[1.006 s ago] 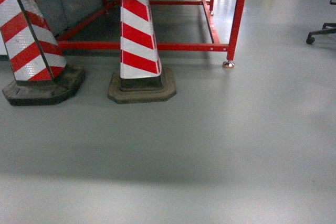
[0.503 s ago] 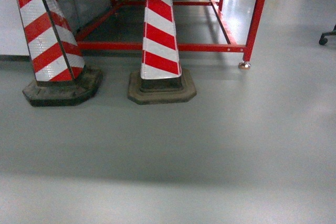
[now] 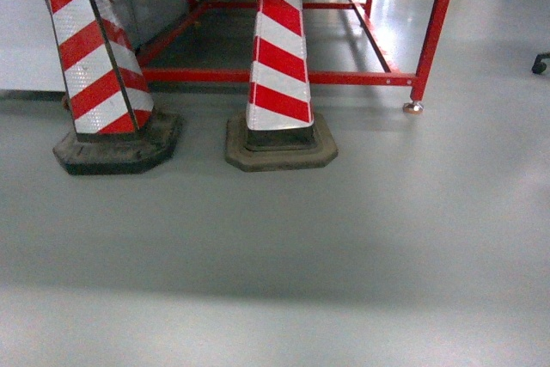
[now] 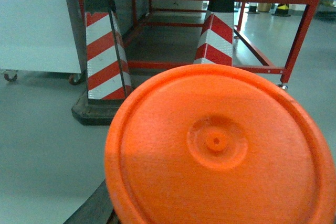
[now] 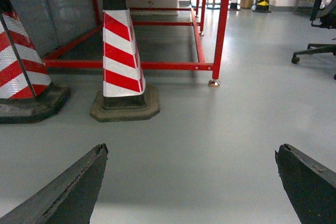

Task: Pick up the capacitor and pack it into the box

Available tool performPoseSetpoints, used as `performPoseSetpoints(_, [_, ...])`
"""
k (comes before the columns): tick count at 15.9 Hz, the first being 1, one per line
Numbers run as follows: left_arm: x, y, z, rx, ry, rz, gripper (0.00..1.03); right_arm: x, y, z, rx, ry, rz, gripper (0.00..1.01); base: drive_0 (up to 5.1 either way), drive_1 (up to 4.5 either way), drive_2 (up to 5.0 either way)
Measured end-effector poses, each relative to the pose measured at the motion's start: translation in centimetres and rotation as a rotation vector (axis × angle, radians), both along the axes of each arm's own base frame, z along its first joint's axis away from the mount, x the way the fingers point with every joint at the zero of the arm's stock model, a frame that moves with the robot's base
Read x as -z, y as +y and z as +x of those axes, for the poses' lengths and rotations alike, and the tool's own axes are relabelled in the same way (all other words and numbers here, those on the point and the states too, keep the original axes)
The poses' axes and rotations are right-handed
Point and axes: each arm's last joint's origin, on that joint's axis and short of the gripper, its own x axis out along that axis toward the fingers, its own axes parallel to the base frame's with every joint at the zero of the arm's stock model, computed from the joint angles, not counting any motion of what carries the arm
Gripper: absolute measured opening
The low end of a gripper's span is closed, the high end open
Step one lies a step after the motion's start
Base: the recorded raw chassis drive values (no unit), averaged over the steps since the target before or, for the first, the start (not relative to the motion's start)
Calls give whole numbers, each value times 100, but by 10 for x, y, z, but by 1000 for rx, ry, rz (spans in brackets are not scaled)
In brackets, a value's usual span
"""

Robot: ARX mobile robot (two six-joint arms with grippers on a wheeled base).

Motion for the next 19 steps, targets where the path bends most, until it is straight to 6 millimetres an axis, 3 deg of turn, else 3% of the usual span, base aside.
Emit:
performPoseSetpoints(6, [0, 0, 0, 0, 0, 0, 44, 0, 0, 0, 1, 0, 0, 98, 0, 394, -393])
performPoseSetpoints(16, [0, 0, 0, 2, -1, 0, 44, 0, 0, 0, 1, 2, 0, 98, 266, 222, -504])
performPoseSetpoints(19, [0, 0, 0, 1, 0, 0, 44, 0, 0, 0, 2, -3, 0, 98, 3, 379, -372])
